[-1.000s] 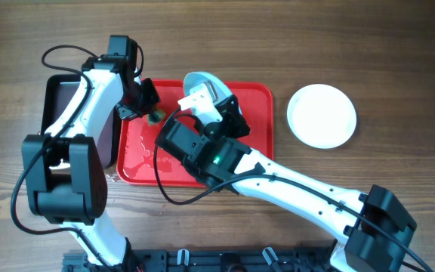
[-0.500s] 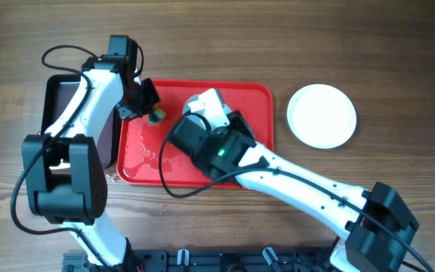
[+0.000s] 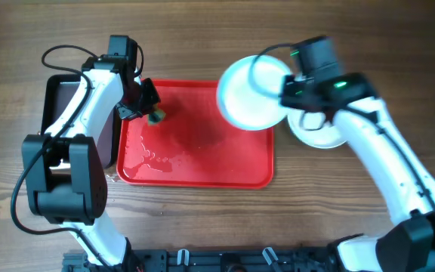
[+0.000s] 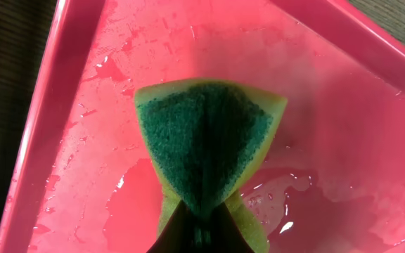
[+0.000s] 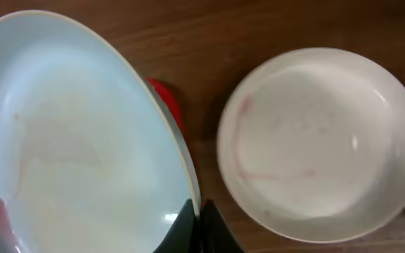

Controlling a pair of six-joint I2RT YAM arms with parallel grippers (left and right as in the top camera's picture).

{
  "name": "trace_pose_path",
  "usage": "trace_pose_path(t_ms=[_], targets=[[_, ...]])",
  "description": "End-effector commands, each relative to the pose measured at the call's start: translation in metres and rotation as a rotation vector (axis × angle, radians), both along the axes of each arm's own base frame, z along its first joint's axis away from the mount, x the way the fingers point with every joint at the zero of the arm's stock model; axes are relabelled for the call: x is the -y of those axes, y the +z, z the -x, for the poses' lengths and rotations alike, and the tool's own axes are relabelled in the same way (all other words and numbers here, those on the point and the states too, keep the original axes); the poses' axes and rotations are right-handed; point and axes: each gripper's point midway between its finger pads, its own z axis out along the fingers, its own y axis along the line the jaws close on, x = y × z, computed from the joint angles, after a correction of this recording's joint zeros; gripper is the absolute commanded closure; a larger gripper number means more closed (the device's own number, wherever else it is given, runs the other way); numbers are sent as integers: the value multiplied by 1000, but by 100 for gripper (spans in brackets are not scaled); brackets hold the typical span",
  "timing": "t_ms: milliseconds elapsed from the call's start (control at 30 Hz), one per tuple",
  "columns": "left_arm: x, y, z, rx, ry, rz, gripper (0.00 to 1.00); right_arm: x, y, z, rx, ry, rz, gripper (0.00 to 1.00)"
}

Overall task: Clean dirty plates on tray and stack at the side
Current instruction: 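Lower the plate onto the plate stack and release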

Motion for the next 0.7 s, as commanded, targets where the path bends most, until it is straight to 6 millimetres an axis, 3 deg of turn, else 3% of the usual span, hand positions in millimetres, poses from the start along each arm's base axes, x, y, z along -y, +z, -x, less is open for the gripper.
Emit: trace_pose_path(t_ms=[0, 167, 233, 367, 567, 667], targets=[[-1, 2, 0, 11, -18, -8, 96, 40, 2, 0, -27, -108, -108, 96], [-1, 2, 0, 11, -18, -8, 96, 119, -20, 12, -73, -327, -99, 96], [-1, 2, 0, 13, -18, -8, 96, 140, -35, 22, -98, -391, -103, 96], [-1, 3, -2, 20, -18, -8, 96, 156, -59, 36, -132, -450, -108, 96], [-1, 3, -4, 26, -18, -7, 96, 155, -88, 49, -160, -456, -109, 96], [-1, 3, -4, 26, -18, -7, 96, 154, -94, 50, -157, -455, -108, 81]])
